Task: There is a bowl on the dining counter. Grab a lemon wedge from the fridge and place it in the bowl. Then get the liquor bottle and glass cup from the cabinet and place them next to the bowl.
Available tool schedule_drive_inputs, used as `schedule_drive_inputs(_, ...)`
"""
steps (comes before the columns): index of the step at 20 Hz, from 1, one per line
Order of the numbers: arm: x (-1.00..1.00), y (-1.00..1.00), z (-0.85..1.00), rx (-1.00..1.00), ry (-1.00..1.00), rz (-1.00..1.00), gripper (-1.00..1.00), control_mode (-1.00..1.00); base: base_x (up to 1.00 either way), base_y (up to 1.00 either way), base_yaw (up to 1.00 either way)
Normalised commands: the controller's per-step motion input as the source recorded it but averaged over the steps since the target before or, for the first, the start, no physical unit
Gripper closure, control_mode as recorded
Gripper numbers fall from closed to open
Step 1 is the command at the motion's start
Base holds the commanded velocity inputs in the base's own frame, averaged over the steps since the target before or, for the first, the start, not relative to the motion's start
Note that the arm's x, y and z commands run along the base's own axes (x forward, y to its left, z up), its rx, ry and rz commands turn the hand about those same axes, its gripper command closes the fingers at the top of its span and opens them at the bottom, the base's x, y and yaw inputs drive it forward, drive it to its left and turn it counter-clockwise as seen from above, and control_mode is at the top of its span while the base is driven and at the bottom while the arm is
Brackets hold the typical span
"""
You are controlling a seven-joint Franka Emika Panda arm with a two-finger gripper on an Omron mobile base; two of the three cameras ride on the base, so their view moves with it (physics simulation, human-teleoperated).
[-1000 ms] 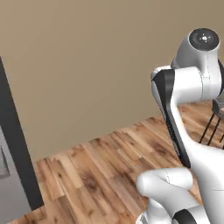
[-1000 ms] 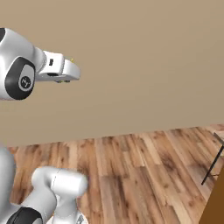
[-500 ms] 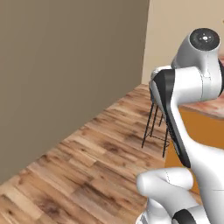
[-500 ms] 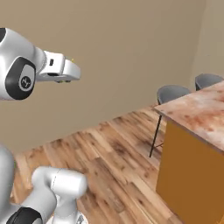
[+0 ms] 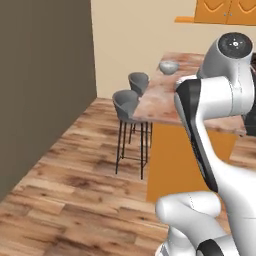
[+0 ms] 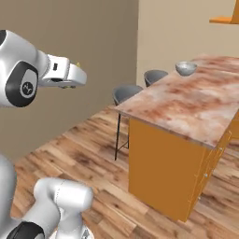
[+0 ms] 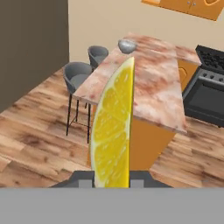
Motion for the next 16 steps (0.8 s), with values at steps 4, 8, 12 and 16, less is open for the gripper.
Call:
schedule_drive_inputs(4,0.0,0.0,0.0,0.0,0.0,0.0,1.0,1.0,0.74,0.26,-0.53)
schedule_drive_inputs(8,0.0,0.0,0.0,0.0,0.0,0.0,1.0,1.0,0.86,0.43,-0.49)
schedule_drive_inputs(12,0.0,0.0,0.0,0.0,0.0,0.0,1.0,1.0,0.88,0.47,-0.47)
schedule_drive_inputs(16,0.0,0.0,0.0,0.0,0.0,0.0,1.0,1.0,0.8,0.58,-0.46)
